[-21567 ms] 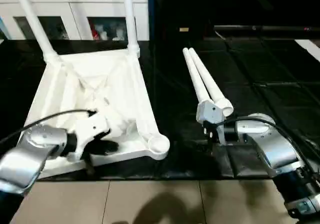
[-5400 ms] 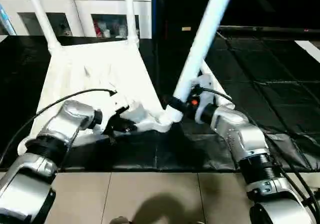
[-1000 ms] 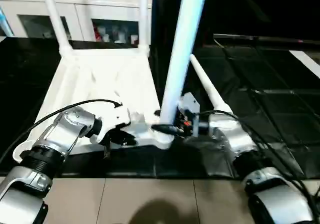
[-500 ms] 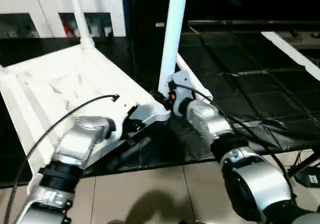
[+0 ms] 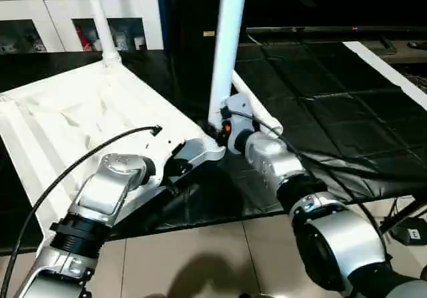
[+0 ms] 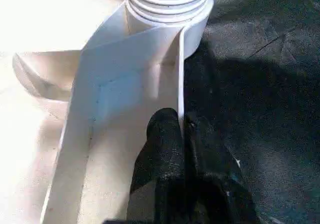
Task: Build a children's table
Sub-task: Insert table leg to table base
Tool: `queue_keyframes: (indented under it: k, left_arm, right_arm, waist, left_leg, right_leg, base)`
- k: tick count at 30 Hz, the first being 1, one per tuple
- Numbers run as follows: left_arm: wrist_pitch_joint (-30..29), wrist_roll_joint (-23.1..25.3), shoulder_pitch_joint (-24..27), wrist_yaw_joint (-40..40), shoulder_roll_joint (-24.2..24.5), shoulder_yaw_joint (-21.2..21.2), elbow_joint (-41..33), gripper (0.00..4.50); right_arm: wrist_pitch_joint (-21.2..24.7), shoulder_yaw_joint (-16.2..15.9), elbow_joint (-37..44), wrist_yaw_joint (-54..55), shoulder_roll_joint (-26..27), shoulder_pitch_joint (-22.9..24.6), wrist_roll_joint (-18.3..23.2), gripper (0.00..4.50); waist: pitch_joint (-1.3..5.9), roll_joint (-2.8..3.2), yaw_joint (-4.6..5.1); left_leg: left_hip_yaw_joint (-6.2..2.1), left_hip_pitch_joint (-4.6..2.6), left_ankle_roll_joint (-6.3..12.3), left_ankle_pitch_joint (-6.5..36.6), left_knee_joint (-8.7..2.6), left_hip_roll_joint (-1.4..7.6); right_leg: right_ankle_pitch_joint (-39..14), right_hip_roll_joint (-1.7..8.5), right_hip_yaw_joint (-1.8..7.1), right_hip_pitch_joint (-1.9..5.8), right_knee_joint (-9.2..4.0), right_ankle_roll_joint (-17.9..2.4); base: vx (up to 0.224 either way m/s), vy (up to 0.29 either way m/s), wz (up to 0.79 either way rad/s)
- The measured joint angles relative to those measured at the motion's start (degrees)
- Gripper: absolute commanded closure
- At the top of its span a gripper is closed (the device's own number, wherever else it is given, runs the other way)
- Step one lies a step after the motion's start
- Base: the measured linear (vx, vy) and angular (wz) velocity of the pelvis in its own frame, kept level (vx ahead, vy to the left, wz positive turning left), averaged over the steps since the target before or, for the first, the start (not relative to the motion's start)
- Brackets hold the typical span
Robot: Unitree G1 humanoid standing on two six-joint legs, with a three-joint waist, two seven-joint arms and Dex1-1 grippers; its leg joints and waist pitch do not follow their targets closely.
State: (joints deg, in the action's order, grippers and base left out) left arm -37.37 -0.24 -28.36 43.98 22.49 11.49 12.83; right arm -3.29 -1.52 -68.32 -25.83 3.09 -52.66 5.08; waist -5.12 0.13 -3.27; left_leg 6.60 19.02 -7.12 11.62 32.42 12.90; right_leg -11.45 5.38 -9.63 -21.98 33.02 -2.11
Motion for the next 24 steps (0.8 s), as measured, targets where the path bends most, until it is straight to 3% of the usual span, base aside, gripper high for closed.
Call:
queue_keyframes:
  k: [7, 11, 12, 17, 24]
  left_arm:
    - [4.3, 0.6, -2.9, 0.4, 1.4, 0.3, 5.5, 4.50]
    - [6.4, 1.4, -4.7, 0.0, 1.9, 0.8, 7.7, 4.50]
    - [7.5, 1.4, -5.4, 0.3, 1.9, 0.9, 8.5, 4.50]
    - [12.4, 1.7, -6.7, 2.7, 2.9, 1.3, 11.0, 4.50]
    - [17.8, 1.7, -6.9, 10.8, 7.0, 3.8, 13.3, 4.50]
  right_arm:
    - [-2.7, -0.1, -0.3, -3.9, -1.6, 4.2, -0.3, 1.02]
    - [-3.5, -0.1, 0.5, -8.3, -3.0, 7.6, -0.3, 0.70]
    - [-3.9, -0.1, 1.0, -10.0, -3.8, 9.0, -0.2, 0.58]
    - [-4.6, 0.0, 8.2, -15.1, -8.0, 13.2, 1.0, 0.10]
    - [-3.4, 0.7, 19.0, -23.7, -12.3, 17.5, 3.9, 0.03]
  waist:
    - [-0.01, 0.14, -0.42]
    - [0.10, 0.39, -0.35]
    - [0.17, 0.53, -0.49]
    - [0.43, 1.02, -1.21]
    - [0.47, 1.26, -2.21]
  left_leg:
    - [0.28, 0.01, -0.05, -0.1, -0.05, 0.00]
    - [0.46, 0.20, -0.40, -0.4, 0.07, 0.01]
    - [0.47, 0.55, -0.55, -0.6, 0.13, 0.02]
    - [0.47, 1.58, -0.08, -0.9, 0.38, 0.08]
    - [0.63, 1.41, -0.01, -0.8, 0.94, 0.30]
  right_leg:
    - [1.1, -0.08, 0.52, -0.13, 0.13, -0.2]
    - [2.6, -0.16, 0.89, -0.57, 0.28, -0.2]
    - [2.7, -0.18, 0.93, -0.98, 0.60, -0.5]
    - [2.1, -0.19, 0.98, -2.20, 1.56, -0.8]
    - [1.9, -0.19, 1.02, -2.06, 2.03, -0.8]
  base:
    - [0.000, 0.000, 0.00]
    - [0.013, -0.001, -0.01]
    - [0.071, -0.002, 0.00]
    - [0.048, -0.003, -0.01]
    - [0.000, 0.000, 0.00]
